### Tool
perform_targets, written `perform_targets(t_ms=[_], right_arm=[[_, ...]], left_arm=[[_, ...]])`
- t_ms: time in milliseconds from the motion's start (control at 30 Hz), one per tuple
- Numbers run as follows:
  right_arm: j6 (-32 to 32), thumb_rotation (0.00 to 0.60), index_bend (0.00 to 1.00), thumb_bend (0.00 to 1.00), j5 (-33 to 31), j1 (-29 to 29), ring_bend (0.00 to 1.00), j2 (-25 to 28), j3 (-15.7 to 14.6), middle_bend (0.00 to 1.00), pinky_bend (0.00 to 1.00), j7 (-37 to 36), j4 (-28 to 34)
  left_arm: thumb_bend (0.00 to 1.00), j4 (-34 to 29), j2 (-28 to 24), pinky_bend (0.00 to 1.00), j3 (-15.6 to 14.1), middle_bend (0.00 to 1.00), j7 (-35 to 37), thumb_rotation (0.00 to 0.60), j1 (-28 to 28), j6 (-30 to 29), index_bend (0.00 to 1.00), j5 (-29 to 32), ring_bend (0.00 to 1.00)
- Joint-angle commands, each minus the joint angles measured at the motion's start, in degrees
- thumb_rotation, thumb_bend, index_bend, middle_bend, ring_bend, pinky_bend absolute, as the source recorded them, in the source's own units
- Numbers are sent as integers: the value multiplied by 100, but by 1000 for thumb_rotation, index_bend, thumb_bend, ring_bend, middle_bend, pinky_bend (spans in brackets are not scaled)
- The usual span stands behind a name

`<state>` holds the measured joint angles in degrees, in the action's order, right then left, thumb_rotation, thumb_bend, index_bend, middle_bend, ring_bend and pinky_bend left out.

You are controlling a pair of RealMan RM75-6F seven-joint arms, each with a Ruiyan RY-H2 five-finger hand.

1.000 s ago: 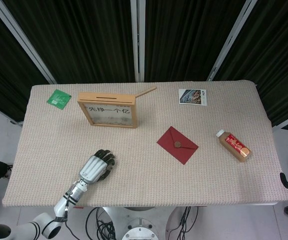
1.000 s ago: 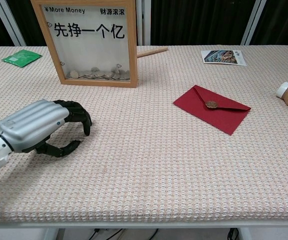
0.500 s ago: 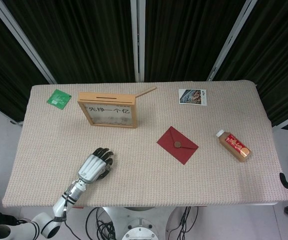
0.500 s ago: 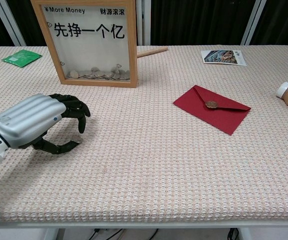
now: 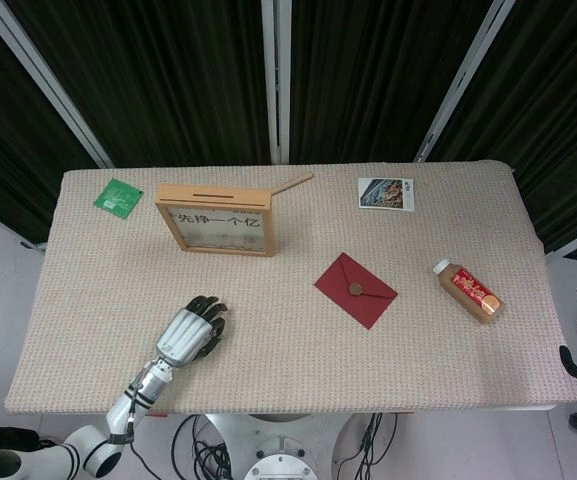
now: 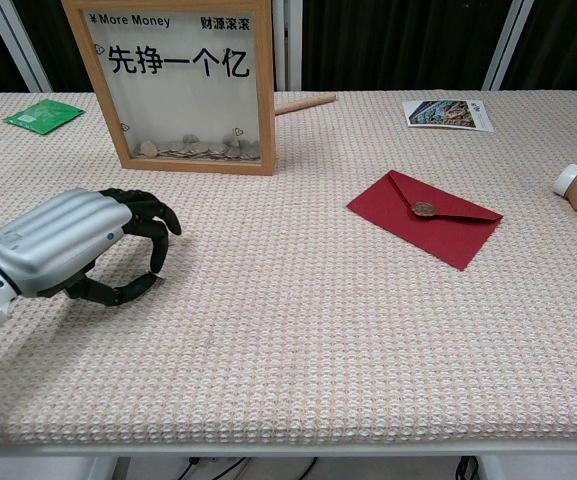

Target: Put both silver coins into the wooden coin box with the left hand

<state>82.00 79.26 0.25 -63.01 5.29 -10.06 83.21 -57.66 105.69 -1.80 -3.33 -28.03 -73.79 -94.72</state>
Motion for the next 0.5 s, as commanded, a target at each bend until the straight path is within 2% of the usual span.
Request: perform_targets(t_ms=[33,267,500], right_arm=[[-1,600,0,303,-4,-1,0,2,3,0,0,-7,-5],[32,600,0,303,-14,-13,0,19,23,0,0,-39,-4],[45,600,0,303,9,16,0,45,53,0,0,-34,39]], left_arm=[[425,-5,4,252,12,279,22,600,0,-6,604,10,167],[456,-304,-143,253,123,283,75,600,-4,-165,626,24,167],[456,-1688,-1000,278,567,286,-283,600,25,-377,636,303,167]])
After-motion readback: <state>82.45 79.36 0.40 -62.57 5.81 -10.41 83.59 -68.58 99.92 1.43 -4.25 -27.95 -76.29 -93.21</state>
